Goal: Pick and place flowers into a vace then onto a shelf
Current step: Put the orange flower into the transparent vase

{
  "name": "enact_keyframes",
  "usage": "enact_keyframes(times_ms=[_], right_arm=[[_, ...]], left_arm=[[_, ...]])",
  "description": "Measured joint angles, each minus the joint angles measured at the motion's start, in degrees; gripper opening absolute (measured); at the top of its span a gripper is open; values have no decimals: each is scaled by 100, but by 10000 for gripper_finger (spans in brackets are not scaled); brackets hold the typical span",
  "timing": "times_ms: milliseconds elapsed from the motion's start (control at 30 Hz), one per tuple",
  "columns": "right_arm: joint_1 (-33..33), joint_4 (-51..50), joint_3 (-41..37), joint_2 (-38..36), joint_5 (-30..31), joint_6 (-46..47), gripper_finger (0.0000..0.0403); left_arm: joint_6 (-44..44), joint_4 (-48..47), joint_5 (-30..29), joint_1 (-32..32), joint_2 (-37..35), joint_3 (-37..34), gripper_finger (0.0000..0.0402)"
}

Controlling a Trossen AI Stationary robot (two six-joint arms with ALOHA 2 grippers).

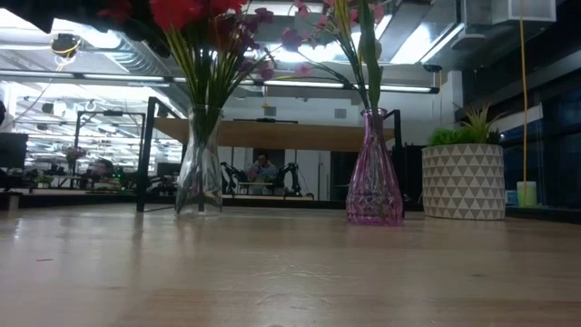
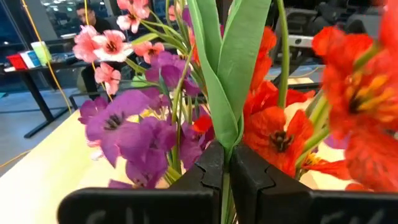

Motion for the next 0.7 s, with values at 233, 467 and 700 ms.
enact_keyframes(times_ms=[233,467,700], right_arm=[[0,-3,-2,0,0,-2,0],[0,-7,0,0,0,-2,0],[0,-18,0,0,-2,-2,0]], left_arm=[[1,75,1,0,368,1,8],[3,236,1,-2,690,1,8],[3,202,-1,-3,757,1,29]])
